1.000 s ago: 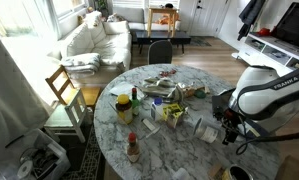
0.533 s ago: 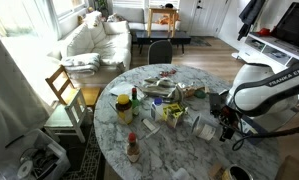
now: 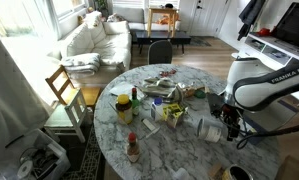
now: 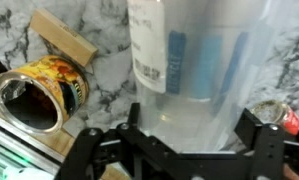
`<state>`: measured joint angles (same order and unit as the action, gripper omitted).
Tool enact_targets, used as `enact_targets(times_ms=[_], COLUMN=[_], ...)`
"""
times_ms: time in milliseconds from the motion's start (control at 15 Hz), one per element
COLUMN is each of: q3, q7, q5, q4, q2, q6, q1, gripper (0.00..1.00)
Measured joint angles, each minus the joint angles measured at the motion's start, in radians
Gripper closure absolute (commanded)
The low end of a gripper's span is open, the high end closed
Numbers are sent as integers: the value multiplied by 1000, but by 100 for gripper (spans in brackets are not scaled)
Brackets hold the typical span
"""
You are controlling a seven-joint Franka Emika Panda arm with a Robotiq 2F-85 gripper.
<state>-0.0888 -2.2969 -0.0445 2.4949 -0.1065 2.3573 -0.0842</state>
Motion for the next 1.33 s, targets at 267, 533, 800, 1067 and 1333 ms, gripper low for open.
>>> enact_targets(times_ms=[267,533,800,1067,1333], q3=[5,30,51,55,50], q7=[-93,-158,-189,-190,-190], q5=[144,246,321,368,395], q4=[-96,-223,-337,-416,-461], q2=[25,25,-28,-107,-153], q6=[-271,-571,-780,-831,-846], q1=[34,72,101,113,113], gripper=[36,36,36,36,36])
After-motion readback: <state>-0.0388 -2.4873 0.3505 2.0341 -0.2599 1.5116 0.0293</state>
